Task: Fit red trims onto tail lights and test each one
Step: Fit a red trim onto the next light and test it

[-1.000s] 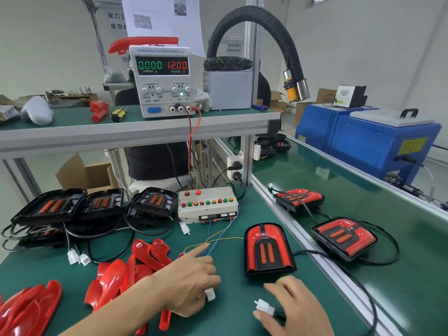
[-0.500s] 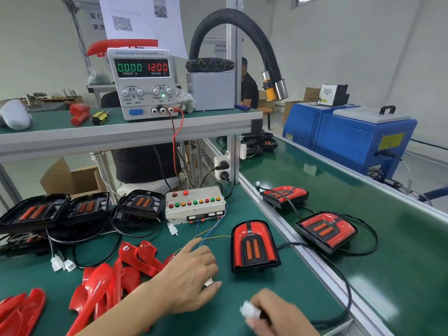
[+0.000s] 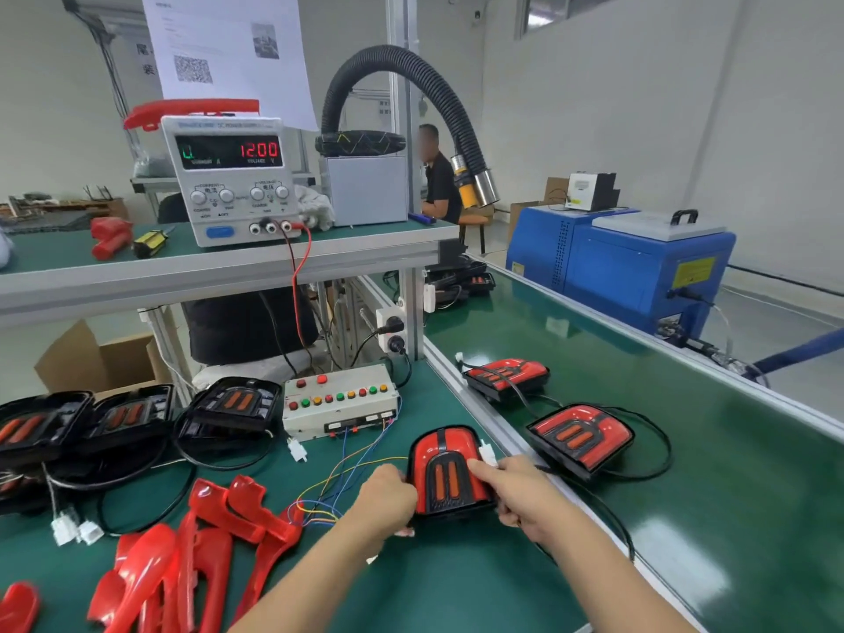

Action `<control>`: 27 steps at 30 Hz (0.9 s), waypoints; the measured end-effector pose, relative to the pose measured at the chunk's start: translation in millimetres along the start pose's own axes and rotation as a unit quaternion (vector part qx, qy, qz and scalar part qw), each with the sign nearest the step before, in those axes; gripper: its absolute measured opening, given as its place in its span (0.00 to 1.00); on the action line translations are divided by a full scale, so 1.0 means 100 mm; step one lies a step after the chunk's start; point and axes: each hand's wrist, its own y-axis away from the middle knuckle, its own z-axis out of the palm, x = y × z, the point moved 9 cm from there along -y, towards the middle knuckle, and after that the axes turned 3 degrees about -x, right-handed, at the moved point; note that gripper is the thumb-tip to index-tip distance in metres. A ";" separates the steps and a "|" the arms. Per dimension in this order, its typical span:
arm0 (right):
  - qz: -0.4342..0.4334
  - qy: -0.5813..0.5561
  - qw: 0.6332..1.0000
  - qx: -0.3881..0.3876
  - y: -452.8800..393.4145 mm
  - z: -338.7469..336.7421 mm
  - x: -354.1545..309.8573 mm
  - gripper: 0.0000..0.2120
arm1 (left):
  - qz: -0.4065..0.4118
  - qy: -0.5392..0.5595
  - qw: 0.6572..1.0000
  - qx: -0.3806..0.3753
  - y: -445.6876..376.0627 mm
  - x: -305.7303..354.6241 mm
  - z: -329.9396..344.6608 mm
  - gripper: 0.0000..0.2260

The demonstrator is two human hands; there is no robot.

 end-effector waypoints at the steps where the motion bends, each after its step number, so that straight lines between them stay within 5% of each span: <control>1: -0.013 0.004 1.000 -0.010 0.04 0.00 0.01 0.14 | -0.003 0.023 1.000 0.000 0.01 -0.03 0.00 0.10; 7: -0.116 0.032 0.992 0.048 0.56 -0.05 -0.23 0.13 | 0.120 0.023 0.988 0.100 0.23 0.13 -0.22 0.14; 10: -0.170 -0.055 0.981 0.070 0.96 -0.14 -0.44 0.09 | 0.197 0.114 0.968 0.109 0.47 0.34 -0.29 0.15; 13: -0.195 -0.131 0.962 0.137 1.31 -0.43 -0.53 0.16 | 0.246 0.167 0.949 0.105 0.69 0.51 -0.30 0.15; 22: -0.297 -0.143 0.811 0.483 2.45 -1.94 -0.64 0.10 | 0.288 0.163 0.943 0.034 1.02 0.59 -0.03 0.19; 27: -0.234 -0.234 0.827 0.454 1.79 -2.23 -0.33 0.14 | 0.297 0.165 0.940 0.028 1.09 0.63 0.09 0.18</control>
